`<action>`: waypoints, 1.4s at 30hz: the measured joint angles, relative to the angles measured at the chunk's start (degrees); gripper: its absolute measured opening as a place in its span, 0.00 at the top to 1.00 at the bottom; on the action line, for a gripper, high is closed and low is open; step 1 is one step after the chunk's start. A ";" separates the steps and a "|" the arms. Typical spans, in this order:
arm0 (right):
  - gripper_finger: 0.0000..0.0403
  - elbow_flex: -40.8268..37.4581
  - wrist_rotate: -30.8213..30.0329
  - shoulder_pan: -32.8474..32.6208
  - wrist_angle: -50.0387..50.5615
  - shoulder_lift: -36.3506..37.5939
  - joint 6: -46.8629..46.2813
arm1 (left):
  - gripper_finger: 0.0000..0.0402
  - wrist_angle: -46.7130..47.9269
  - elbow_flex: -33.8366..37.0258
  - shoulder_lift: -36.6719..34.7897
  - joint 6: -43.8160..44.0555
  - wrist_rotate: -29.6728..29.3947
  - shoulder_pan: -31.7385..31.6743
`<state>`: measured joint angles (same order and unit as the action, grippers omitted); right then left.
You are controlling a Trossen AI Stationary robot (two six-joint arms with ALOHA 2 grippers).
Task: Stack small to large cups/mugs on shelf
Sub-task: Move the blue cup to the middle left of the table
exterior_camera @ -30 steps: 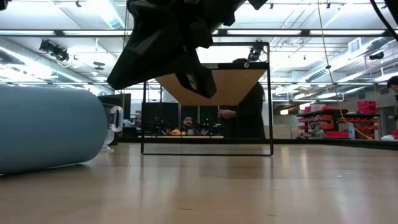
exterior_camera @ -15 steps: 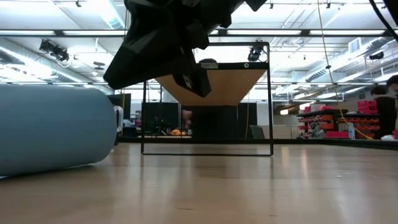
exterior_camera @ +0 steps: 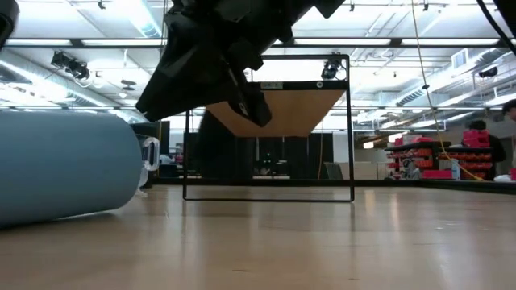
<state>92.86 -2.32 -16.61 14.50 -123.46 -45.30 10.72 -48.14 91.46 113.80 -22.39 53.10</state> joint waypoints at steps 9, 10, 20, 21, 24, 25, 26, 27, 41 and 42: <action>0.88 0.00 -1.65 0.80 -2.28 -0.10 -1.32 | 0.72 1.01 0.00 0.52 -0.87 0.03 -1.68; 0.88 0.00 -1.95 0.85 -2.35 -0.16 -1.68 | 0.72 1.12 0.00 0.52 -0.87 0.28 -1.68; 0.90 0.00 -5.74 1.48 -2.16 -0.28 -3.01 | 0.73 1.18 0.00 0.52 -0.64 1.11 -1.66; 0.90 0.00 -5.90 1.53 -2.16 -0.28 -2.94 | 0.73 1.17 0.00 0.52 -0.63 1.11 -1.66; 0.93 0.00 -6.84 1.54 -2.19 -0.28 -2.67 | 0.72 1.18 0.00 0.50 -0.61 1.11 -1.66; 0.94 0.00 -6.83 1.52 -2.18 -0.30 -2.64 | 0.72 1.18 0.00 0.50 -0.63 1.11 -1.66; 0.94 0.00 -6.81 1.54 -2.16 -0.31 -2.62 | 0.72 1.19 0.00 0.48 -0.63 1.11 -1.66; 0.95 0.00 -6.77 1.54 -2.12 -0.31 -2.55 | 0.72 1.26 0.00 0.48 -0.63 1.11 -1.66; 0.96 0.00 -6.00 -0.47 -1.26 -0.39 -1.46 | 0.73 -1.91 0.00 0.38 -5.74 0.83 -3.21; 0.96 0.00 -5.94 -0.71 -1.25 -0.39 -1.44 | 0.73 -3.72 0.00 0.37 -6.97 0.69 -3.21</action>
<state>92.86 -8.26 -17.32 13.26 -123.85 -46.74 7.00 -48.14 91.83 106.83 -21.70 49.89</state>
